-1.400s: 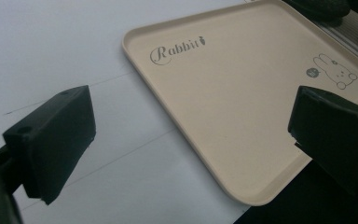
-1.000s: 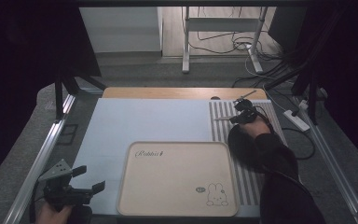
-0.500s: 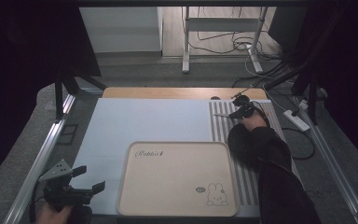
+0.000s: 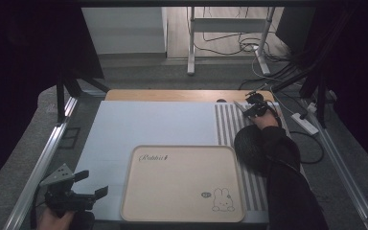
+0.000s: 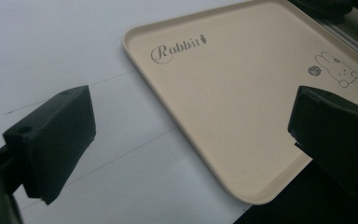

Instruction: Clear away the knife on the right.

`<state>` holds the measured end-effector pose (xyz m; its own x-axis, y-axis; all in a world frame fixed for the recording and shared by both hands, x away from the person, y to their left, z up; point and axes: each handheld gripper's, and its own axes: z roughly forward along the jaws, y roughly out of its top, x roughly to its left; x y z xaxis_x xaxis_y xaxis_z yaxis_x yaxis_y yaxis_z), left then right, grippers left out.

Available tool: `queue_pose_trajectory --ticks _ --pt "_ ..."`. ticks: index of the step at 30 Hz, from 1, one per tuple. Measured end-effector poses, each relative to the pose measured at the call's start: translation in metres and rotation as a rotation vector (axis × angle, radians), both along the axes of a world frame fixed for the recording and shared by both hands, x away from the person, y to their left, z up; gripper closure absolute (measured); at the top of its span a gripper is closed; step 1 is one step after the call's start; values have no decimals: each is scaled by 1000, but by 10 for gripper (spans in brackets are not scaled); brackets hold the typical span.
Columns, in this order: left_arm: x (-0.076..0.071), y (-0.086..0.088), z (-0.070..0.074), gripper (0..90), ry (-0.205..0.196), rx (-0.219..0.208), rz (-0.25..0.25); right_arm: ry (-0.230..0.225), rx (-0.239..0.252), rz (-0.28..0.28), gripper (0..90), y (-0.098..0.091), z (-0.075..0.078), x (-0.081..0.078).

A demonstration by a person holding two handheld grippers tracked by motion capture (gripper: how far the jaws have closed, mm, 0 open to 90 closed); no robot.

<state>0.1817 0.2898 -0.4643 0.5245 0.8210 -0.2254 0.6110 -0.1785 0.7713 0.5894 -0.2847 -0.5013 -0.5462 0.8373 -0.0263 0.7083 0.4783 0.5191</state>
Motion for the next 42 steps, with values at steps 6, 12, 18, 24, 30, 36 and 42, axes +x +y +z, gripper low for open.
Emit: queue_pose_trajectory --ticks 6,12,18,24,30,36,42 --pt "0 0 0 17 1 0 1 -24 -16 -58 897 -10 0 3" --pt "0 0 0 18 1 0 1 -8 29 -114 896 -16 9 1" --pt "0 0 0 18 1 -1 1 45 82 -130 668 -19 24 -3" --pt "1 -1 0 18 1 5 -2 59 7 -115 385 -22 26 -8" --pt "1 -1 0 18 2 4 -1 59 -3 -150 93 -29 25 -9" --pt "1 -1 0 18 1 8 -2 98 -94 -171 0 -29 13 -12" --pt "1 -1 0 18 0 7 -3 128 -82 -188 134 -37 10 -11"
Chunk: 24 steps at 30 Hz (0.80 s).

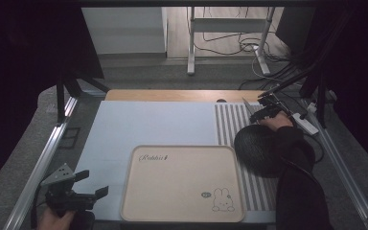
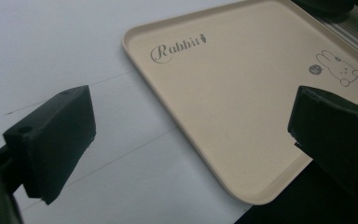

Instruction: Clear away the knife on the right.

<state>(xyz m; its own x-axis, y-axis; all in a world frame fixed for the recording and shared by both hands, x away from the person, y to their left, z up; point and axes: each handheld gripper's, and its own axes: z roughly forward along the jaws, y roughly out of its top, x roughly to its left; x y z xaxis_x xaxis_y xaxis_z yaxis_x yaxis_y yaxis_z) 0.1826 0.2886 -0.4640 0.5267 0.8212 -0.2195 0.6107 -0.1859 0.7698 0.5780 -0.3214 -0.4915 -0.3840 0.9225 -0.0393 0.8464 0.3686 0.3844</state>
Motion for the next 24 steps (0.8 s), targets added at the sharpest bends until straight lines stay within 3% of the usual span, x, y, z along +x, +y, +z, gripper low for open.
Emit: queue_pose_trajectory --ticks 2,3,5,6,10,12,13,17,24 --pt "0 0 0 18 0 1 0 34 8 18 254 -4 -3 -1" --pt "0 0 0 18 0 1 0 34 8 18 254 -4 -3 -1" --pt "0 0 0 18 1 1 0 17 -20 25 337 -5 -3 -3" --pt "0 0 0 18 1 2 0 18 -22 30 449 -6 -1 -4" --pt "0 -1 0 18 1 6 0 23 -13 44 546 -8 1 -5" --pt "0 -1 0 18 1 6 0 25 -11 56 747 -10 2 -5" --pt "0 -1 0 18 1 6 -1 19 -27 72 784 -11 2 -6" --pt "0 -1 0 18 1 8 -1 16 15 67 797 -16 1 -6" --pt "0 -1 0 18 1 5 0 17 9 106 801 -18 2 -6"
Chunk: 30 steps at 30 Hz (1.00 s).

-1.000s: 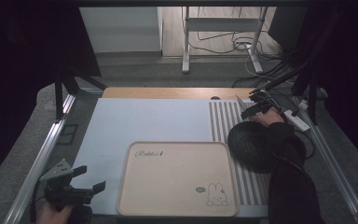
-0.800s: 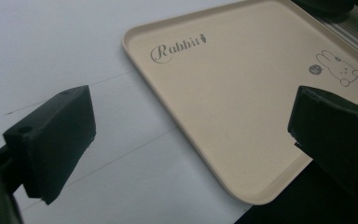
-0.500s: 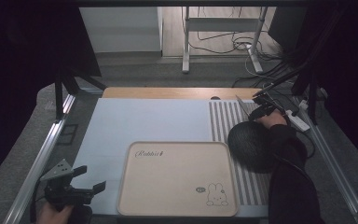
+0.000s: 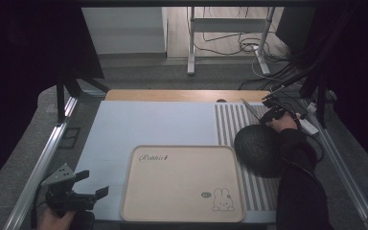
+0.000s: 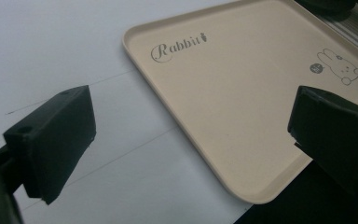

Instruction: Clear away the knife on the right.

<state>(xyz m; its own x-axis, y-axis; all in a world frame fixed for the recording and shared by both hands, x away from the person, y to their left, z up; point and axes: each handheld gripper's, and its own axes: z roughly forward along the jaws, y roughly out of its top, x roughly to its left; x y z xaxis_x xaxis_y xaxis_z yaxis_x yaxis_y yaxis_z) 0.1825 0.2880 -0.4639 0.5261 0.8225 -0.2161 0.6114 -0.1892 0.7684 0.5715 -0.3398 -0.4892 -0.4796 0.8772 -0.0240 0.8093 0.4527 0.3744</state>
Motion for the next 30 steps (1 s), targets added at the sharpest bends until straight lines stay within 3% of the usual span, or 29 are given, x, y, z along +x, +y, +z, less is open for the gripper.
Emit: queue_pose_trajectory --ticks 20,23,30 --pt "0 0 0 18 0 0 -1 -47 3 -85 801 -37 13 -9" --pt "1 0 0 18 0 1 -2 -51 23 -98 801 -45 19 -14" --pt "1 -1 0 18 0 2 -3 -68 51 -78 801 -40 32 -26"
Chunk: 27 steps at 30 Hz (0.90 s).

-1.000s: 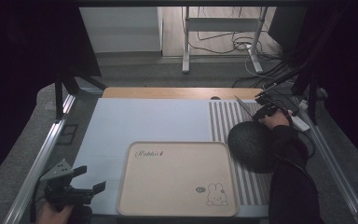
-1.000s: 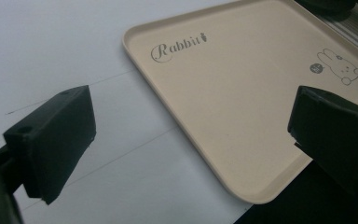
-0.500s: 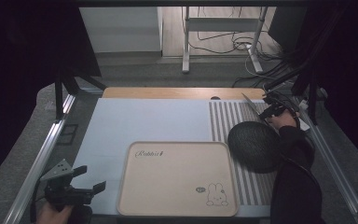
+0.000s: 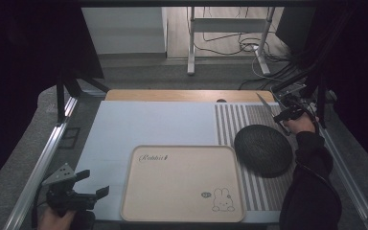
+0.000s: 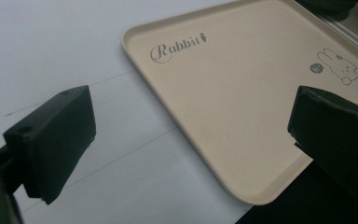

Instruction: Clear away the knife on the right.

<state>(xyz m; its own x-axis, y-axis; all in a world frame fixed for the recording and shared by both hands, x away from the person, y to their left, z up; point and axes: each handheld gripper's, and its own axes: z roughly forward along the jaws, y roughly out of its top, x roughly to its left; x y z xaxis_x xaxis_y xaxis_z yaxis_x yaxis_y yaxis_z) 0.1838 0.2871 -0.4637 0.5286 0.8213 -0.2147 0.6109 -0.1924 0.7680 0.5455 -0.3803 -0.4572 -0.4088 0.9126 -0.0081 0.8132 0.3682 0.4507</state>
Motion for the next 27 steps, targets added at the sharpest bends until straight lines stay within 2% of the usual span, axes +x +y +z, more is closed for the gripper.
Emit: queue_pose_trajectory --ticks 17,24,27 --pt "-1 0 0 18 -6 1 -3 -32 20 97 800 47 10 -44" --pt "0 0 0 18 -6 2 -5 -47 32 148 800 62 9 -66" --pt "0 0 0 19 -6 0 -5 -43 23 163 800 70 7 -75"
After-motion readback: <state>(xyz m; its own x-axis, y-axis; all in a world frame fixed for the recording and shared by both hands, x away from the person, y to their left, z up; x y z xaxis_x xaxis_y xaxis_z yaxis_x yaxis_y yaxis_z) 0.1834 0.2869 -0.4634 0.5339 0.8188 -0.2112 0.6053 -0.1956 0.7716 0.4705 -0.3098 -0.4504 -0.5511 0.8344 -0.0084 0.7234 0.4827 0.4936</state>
